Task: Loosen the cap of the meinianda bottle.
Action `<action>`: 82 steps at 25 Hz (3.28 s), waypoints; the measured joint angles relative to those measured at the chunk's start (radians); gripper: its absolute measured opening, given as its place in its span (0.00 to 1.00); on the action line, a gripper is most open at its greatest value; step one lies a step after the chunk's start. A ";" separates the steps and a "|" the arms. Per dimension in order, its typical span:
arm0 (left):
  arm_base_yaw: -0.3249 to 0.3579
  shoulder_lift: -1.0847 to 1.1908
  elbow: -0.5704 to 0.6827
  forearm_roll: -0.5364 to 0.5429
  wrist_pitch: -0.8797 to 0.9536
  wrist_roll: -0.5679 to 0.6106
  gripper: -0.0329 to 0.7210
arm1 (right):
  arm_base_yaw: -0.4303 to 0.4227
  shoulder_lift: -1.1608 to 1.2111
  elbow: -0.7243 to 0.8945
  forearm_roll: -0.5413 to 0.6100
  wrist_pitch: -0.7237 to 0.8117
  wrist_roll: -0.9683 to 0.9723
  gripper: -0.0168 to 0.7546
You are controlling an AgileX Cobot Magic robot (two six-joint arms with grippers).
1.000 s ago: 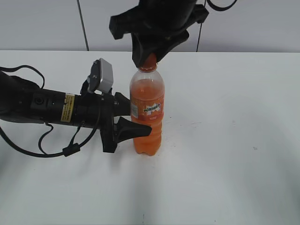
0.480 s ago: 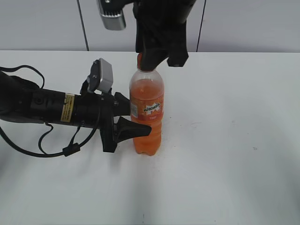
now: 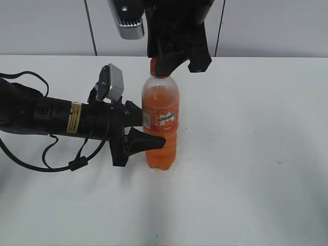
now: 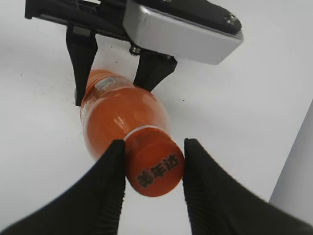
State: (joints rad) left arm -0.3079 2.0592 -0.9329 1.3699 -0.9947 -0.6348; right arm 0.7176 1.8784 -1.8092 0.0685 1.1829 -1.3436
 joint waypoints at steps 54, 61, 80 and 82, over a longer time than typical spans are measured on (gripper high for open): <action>0.000 0.000 0.000 0.002 -0.002 0.000 0.56 | 0.000 0.007 0.001 -0.007 -0.001 1.576 0.48; 0.000 0.000 0.000 0.001 -0.002 0.000 0.56 | 0.000 0.007 0.001 -0.008 0.002 1.520 0.38; 0.000 0.000 0.000 -0.002 0.001 0.000 0.56 | 0.002 0.006 0.000 -0.020 -0.003 -0.020 0.39; 0.000 0.000 0.000 -0.003 0.001 -0.001 0.56 | 0.002 0.006 0.000 -0.021 -0.003 -0.022 0.39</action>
State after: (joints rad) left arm -0.3079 2.0592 -0.9329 1.3672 -0.9942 -0.6359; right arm 0.7198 1.8847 -1.8092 0.0479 1.1802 -1.3659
